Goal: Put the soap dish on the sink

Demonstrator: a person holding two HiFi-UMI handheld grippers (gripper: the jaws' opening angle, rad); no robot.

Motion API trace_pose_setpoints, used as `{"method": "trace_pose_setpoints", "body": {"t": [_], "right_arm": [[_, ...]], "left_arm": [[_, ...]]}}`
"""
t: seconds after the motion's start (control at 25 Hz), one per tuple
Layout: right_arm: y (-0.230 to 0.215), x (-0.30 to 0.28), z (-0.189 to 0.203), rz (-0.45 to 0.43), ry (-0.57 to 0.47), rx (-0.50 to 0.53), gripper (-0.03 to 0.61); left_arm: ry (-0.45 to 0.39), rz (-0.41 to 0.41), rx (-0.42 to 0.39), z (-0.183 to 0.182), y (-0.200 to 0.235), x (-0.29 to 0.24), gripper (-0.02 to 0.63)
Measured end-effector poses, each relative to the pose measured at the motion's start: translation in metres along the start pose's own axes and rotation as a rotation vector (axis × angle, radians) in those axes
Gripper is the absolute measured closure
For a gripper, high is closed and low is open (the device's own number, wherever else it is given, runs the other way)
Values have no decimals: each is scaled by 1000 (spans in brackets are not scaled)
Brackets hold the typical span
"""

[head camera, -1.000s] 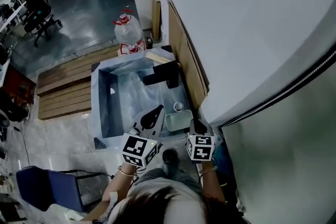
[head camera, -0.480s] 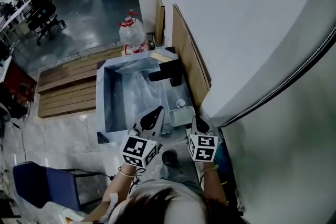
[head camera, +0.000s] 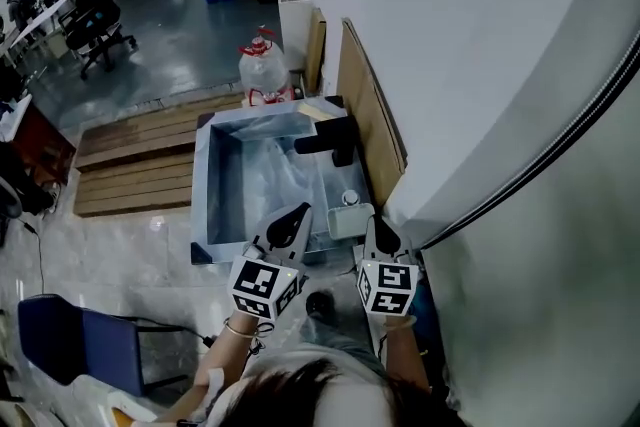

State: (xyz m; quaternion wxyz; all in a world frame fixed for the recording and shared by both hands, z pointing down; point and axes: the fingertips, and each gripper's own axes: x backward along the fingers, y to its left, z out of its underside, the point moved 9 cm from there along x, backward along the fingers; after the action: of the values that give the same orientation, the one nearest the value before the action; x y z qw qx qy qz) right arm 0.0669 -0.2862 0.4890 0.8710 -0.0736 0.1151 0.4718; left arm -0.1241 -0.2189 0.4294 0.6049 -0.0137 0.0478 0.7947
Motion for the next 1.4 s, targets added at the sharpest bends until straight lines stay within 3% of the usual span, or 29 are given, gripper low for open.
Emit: {"method": "trace_pose_setpoints", "body": {"t": [0.68,0.84,1.4], "right_arm": [[29,62,-39,-26,-177,47,552],[39,76,-41,-27,-188,100,552],[56,119,-50,-51,-245,98,552]], "left_arm": [[-45,-29,-47,-14,-16,47,604],[-53,-36,-46,-14,-21,60,604],[-81,-60,-53,-16,-37,102,604]]}}
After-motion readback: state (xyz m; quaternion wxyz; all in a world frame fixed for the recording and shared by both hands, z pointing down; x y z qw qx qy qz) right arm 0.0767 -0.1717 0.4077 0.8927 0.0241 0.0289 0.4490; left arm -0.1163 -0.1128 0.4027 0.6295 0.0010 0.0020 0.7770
